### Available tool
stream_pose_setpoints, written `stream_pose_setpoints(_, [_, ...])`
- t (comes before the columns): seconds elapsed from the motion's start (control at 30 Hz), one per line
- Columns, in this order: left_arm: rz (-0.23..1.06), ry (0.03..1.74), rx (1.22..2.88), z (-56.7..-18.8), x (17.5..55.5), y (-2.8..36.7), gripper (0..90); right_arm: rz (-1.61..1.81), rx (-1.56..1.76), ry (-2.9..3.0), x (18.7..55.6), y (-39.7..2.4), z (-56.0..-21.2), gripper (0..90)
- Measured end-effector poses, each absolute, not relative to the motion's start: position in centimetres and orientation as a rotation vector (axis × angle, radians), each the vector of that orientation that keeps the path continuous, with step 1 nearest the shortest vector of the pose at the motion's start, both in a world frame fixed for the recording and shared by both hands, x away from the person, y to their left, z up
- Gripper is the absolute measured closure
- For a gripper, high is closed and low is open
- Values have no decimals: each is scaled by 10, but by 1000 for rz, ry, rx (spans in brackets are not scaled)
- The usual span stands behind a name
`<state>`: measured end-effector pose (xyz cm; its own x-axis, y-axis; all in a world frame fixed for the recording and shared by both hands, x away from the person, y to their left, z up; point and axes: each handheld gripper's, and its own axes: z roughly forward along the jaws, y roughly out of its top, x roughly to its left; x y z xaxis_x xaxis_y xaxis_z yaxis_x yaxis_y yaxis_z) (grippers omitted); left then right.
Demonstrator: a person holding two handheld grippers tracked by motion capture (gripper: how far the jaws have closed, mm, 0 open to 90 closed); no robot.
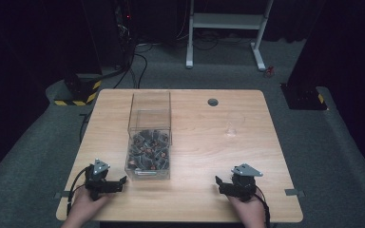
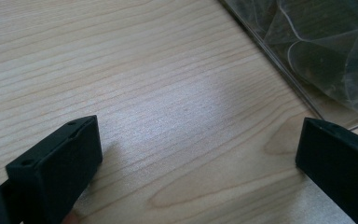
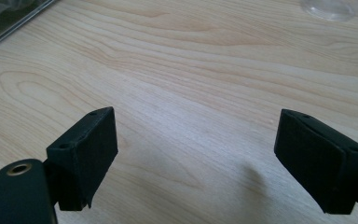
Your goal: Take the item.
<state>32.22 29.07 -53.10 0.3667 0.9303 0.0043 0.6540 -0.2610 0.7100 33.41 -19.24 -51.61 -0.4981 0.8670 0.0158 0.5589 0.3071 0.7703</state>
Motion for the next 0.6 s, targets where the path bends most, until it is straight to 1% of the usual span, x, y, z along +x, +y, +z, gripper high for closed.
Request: stream_pose_setpoints(0.6, [574,1366,2010,-531,322,291,6,1098,1195,2234,328,-160,-513,134])
